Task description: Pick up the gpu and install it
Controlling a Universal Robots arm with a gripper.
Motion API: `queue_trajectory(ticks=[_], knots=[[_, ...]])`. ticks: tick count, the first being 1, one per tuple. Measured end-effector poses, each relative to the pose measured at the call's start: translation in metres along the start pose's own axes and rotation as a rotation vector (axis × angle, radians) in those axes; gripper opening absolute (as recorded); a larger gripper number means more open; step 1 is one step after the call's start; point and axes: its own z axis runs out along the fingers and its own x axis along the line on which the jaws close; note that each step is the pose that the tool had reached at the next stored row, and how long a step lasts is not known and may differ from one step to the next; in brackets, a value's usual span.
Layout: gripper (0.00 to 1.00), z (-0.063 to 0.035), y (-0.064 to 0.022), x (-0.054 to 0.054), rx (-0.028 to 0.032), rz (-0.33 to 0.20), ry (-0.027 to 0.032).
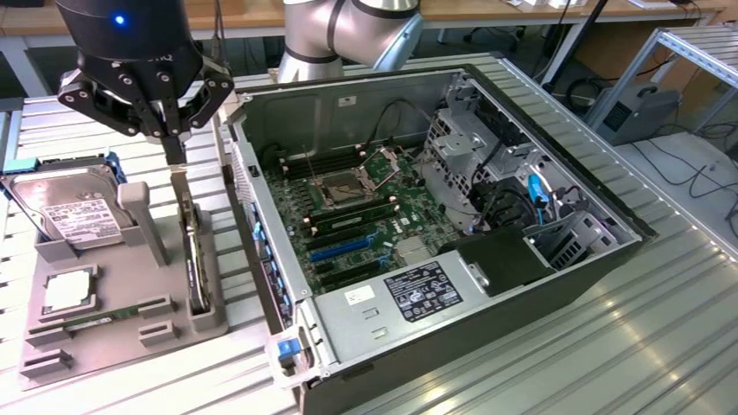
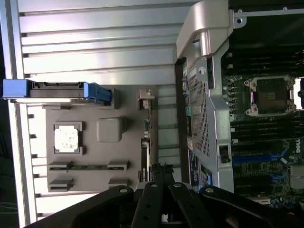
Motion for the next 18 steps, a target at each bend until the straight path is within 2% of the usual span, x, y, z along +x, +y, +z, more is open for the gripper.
queue_trajectory(ticks=[18], knots=[[0.11,-0.0002,-0.006,-0.0004,0.0002,0.0,0.0]])
